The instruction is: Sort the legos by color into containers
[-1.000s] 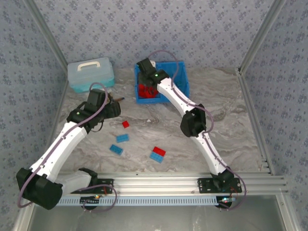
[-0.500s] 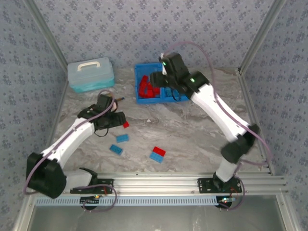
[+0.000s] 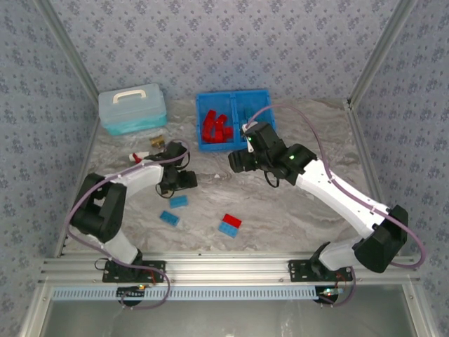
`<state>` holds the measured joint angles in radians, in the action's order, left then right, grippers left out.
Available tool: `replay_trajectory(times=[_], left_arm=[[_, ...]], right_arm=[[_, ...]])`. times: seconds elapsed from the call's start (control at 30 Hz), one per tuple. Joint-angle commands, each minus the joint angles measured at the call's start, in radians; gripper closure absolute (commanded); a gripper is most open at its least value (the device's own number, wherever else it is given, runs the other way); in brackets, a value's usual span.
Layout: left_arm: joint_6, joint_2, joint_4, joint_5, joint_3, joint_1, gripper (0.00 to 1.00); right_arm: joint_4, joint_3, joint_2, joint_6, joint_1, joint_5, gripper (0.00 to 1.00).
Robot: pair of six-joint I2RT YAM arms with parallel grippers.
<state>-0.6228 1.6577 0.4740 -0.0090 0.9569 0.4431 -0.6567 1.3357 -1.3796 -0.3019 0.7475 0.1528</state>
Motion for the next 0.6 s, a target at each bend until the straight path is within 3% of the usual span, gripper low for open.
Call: replay_trajectory(times=[0.0,0.03,0.13,0.27,0.33,0.57], left_arm=[[-0.036,0.065,-0.08,-0.068,0.078,0.003,0.16],[-0.043,0.085,-0.077,-0.091,0.092,0.003,0.17],[-0.054,0.133,-0.051,-0.132,0.117,0.002,0.33],[-0.07,0.159,-0.038,-0.099,0.114,-0.003,0.69],[-0.075,0.147,-0.037,-0.08,0.105,-0.003,0.75],[-0.054,-0.004,0.046,-0.096,0.208,0.009,0.83]], right_arm=[[0.014,-0.001,0.022,-0.015,-0.005,-0.003,0.17],[0.008,0.001,0.021,-0.018,-0.006,-0.007,0.17],[-0.003,-0.008,0.032,-0.036,-0.004,-0.006,0.17],[-0.007,-0.028,0.053,-0.07,-0.004,0.007,0.17],[-0.013,-0.032,0.063,-0.086,-0.006,0.021,0.17],[-0.028,-0.041,0.083,-0.1,-0.019,0.058,0.17]])
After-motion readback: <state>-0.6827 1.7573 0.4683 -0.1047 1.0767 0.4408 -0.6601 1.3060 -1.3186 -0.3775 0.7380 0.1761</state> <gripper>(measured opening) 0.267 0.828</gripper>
